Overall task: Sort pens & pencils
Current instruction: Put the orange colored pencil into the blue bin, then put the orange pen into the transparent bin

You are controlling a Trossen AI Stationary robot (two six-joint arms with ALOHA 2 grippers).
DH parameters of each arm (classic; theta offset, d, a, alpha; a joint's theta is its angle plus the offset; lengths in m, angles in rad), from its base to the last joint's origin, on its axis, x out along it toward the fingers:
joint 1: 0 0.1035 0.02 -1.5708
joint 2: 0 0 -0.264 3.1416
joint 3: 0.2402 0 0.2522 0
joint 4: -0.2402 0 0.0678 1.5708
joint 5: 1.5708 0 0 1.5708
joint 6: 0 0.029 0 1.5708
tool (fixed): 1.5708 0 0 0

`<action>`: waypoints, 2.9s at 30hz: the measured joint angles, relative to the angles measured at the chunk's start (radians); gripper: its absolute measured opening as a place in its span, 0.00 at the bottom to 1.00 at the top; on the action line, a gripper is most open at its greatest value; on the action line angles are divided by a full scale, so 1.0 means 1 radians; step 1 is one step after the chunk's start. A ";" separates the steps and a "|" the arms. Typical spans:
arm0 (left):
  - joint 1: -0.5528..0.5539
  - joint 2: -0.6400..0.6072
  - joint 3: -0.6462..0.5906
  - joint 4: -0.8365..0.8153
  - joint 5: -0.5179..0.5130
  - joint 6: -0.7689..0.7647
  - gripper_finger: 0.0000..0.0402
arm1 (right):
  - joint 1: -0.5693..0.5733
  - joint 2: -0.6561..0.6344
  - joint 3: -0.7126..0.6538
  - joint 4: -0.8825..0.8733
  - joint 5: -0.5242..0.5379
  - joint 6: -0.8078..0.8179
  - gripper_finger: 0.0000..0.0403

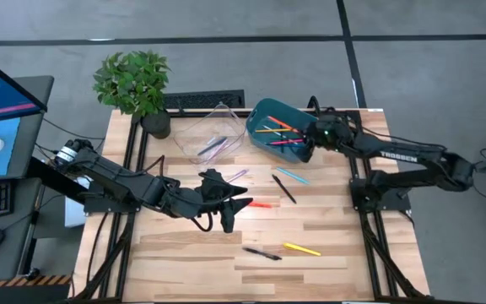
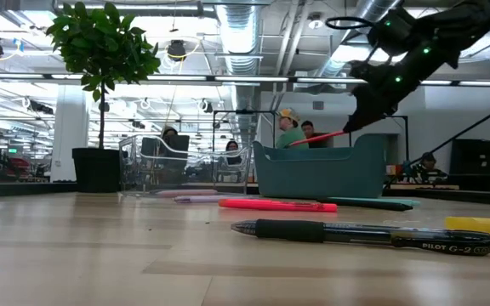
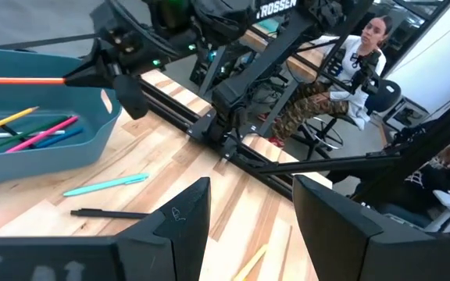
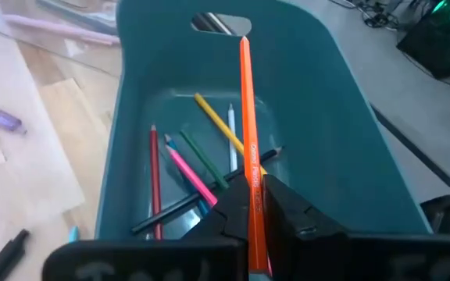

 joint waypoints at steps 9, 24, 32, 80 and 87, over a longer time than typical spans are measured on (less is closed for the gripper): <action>0.000 0.000 0.000 0.000 0.000 0.000 0.43 | -0.008 0.081 0.125 -0.056 0.000 -0.026 0.31; 0.000 0.000 0.000 -0.042 0.215 0.009 0.43 | 0.093 -0.158 0.452 -0.489 -0.092 0.148 0.54; -0.012 0.000 0.000 -0.163 0.229 0.003 0.43 | 0.405 -0.368 0.398 -0.880 -0.091 0.574 0.44; -0.183 0.001 0.000 -0.189 0.105 0.003 0.43 | 1.308 0.123 0.243 -0.538 0.134 1.388 0.32; -0.178 0.001 0.000 -0.191 0.041 -0.012 0.43 | 1.252 0.123 0.243 -0.677 0.136 1.325 0.32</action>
